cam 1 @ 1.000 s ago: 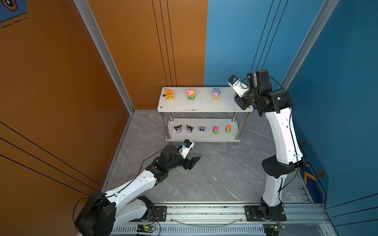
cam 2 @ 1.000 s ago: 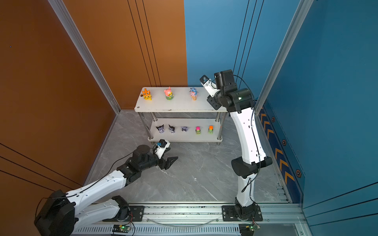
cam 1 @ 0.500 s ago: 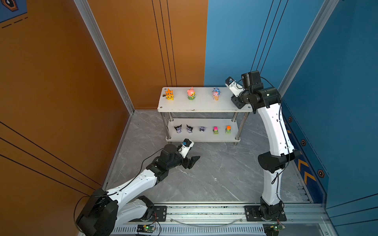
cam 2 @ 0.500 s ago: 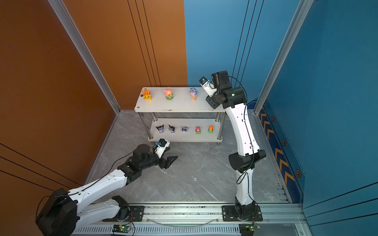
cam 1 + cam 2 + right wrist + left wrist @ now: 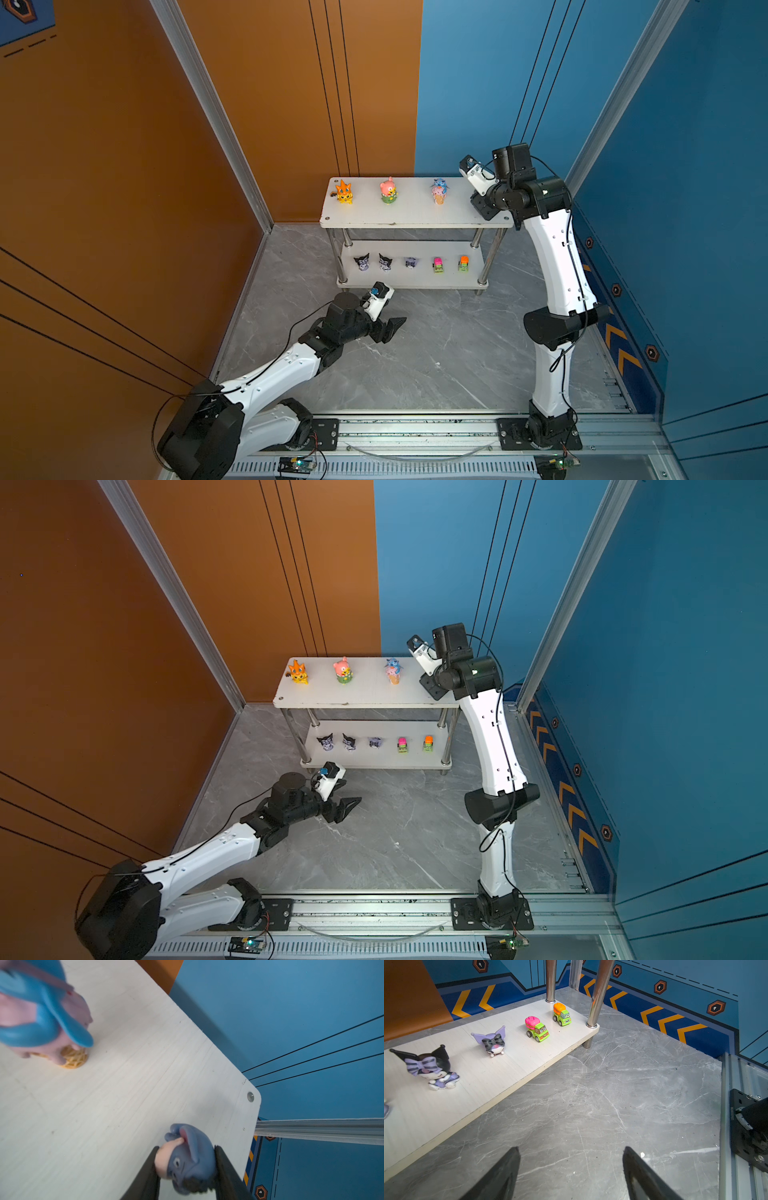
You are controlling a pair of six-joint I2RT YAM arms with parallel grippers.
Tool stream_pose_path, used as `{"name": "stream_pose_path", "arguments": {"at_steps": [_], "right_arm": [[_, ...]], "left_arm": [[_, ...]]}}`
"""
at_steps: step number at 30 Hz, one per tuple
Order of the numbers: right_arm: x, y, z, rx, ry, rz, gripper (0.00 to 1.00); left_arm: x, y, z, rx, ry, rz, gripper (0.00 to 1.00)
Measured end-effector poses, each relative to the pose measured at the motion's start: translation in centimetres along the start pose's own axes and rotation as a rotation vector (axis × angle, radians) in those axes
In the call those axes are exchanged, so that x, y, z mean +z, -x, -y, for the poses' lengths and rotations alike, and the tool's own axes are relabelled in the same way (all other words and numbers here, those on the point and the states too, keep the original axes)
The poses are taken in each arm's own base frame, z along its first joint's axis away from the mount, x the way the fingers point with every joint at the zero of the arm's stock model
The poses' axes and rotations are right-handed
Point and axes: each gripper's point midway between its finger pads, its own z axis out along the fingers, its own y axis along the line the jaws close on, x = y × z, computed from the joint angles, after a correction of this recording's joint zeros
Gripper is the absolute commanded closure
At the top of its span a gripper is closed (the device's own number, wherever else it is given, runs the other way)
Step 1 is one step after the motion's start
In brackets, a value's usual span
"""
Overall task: Place and organize the plastic toys onto the shelf
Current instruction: 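Lower the donkey onto the top shelf beside the cone toy and release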
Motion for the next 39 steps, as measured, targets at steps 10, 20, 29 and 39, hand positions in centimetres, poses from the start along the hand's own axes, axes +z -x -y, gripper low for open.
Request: {"name": "stream_pose_path", "arguments": {"at_steps": [10, 20, 29, 39], "right_arm": [[0.76, 0.30, -0.14, 0.006, 0.008, 0.011, 0.63], [0.77, 0.25, 0.00, 0.015, 0.013, 0.014, 0.52], [0.77, 0.25, 0.36, 0.048, 0.016, 0.024, 0.39], [0.75, 0.28, 0.66, 0.094, 0.044, 0.046, 0.29]], "left_arm": [[0.07, -0.08, -0.25, -0.009, 0.001, -0.002, 0.22], [0.17, 0.19, -0.43, -0.014, -0.003, 0.006, 0.22], [0.16, 0.40, -0.28, -0.013, -0.013, 0.013, 0.22], [0.16, 0.48, -0.27, -0.014, -0.013, 0.016, 0.22]]}}
